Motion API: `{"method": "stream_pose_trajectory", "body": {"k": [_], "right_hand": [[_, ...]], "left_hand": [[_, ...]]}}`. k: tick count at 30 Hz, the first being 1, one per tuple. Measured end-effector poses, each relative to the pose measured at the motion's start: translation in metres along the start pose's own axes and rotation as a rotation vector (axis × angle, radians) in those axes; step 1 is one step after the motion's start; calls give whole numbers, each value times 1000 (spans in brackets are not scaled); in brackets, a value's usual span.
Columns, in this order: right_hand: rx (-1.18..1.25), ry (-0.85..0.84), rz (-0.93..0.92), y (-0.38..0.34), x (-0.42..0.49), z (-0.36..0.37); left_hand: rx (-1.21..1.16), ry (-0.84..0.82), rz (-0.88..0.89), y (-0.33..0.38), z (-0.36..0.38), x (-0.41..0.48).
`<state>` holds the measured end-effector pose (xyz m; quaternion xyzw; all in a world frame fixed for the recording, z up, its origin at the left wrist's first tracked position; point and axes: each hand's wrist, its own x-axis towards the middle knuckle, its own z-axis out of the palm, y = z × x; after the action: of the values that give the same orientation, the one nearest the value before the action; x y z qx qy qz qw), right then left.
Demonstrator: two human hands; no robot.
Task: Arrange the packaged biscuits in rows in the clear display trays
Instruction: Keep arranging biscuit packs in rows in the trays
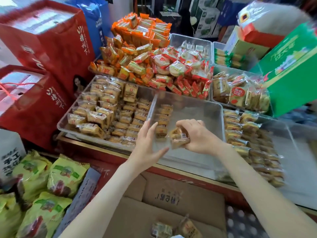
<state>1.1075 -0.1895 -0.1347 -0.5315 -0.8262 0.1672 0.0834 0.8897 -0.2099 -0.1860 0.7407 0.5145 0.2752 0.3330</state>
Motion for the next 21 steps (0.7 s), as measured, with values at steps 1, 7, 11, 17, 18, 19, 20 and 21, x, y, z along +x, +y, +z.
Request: {"method": "stream_pose_trajectory", "body": {"k": [1, 7, 11, 17, 18, 19, 20, 21], "right_hand": [[131, -16, 20, -11, -15, -25], [698, -105, 106, -47, -97, -94], [843, 260, 291, -56, -133, -76], [1019, 599, 521, -76, -160, -38], [1048, 587, 503, -79, -163, -37], [1069, 566, 483, -82, -166, -39], [1059, 542, 473, -84, -170, -43], [1030, 527, 475, -85, -173, -46]], "left_hand": [[-151, -57, -6, 20, -9, 4], [-794, -590, -115, 115, -33, 1], [-922, -399, -196, 149, -13, -14], [-1080, -166, -275, 175, 26, -46], [-1076, -145, -290, 179, 32, -50], [-1064, -130, -295, 183, 37, -54], [-1043, -120, -295, 186, 41, -56], [-1017, -117, -295, 190, 43, -58]]}}
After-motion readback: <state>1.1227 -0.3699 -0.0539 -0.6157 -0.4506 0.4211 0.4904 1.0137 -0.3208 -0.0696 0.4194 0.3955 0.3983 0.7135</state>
